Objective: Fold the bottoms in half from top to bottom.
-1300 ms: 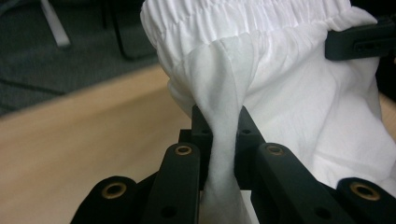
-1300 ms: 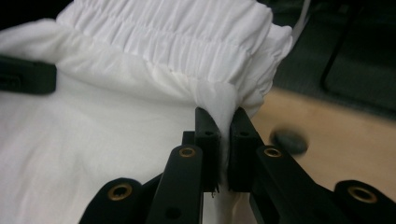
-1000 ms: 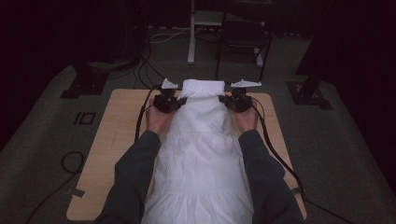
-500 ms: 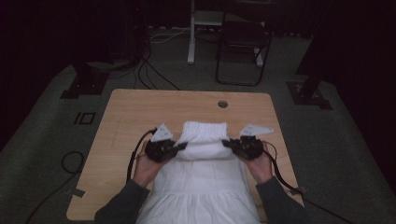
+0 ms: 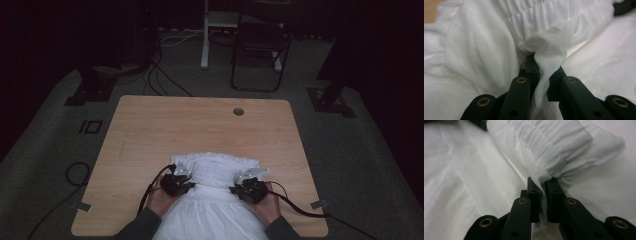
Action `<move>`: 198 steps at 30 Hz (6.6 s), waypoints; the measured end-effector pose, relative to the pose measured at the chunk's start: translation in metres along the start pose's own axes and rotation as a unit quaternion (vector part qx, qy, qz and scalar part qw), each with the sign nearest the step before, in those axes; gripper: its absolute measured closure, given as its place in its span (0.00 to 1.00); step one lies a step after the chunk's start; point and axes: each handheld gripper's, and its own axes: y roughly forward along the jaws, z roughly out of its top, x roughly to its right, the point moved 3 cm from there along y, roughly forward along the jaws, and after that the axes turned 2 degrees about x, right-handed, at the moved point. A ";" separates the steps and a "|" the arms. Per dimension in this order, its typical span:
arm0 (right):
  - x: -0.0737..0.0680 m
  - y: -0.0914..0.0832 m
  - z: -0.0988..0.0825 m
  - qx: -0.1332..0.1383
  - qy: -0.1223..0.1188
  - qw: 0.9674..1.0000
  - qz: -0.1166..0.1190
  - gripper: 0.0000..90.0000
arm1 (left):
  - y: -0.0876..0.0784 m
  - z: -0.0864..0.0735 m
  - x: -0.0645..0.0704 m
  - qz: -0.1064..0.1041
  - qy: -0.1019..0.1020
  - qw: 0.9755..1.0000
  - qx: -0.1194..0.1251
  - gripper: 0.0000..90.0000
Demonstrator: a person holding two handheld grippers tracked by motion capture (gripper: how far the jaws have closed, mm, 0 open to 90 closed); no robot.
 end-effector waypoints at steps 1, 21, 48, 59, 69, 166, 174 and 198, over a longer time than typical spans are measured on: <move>0.001 0.004 0.002 -0.003 -0.011 1.000 -0.010 0.92 | 0.002 0.003 -0.002 0.005 -0.002 1.000 -0.002 0.92; 0.077 0.060 0.073 0.009 0.001 0.997 -0.082 0.93 | 0.041 0.058 -0.072 0.089 -0.024 0.996 -0.018 0.92; 0.116 0.048 0.124 0.075 0.066 0.988 -0.117 0.93 | 0.015 0.113 -0.095 0.091 -0.060 0.993 0.048 0.94; 0.062 -0.052 0.116 0.154 -0.019 0.985 -0.072 0.93 | -0.073 0.092 -0.011 0.019 0.006 0.992 0.123 0.93; 0.028 -0.014 0.021 0.032 -0.025 0.999 -0.026 0.92 | -0.004 0.000 0.018 -0.013 0.007 1.000 -0.019 0.93; 0.047 0.000 0.021 0.102 0.059 0.992 0.049 0.93 | -0.010 0.010 -0.010 -0.014 -0.038 0.999 0.029 0.99; 0.026 -0.027 0.014 0.130 0.014 0.988 0.082 0.86 | -0.027 -0.001 0.000 -0.025 -0.035 0.998 0.051 0.89; 0.061 -0.002 0.060 0.105 0.002 0.994 -0.032 0.64 | -0.012 0.048 -0.058 0.060 -0.042 0.993 0.094 0.66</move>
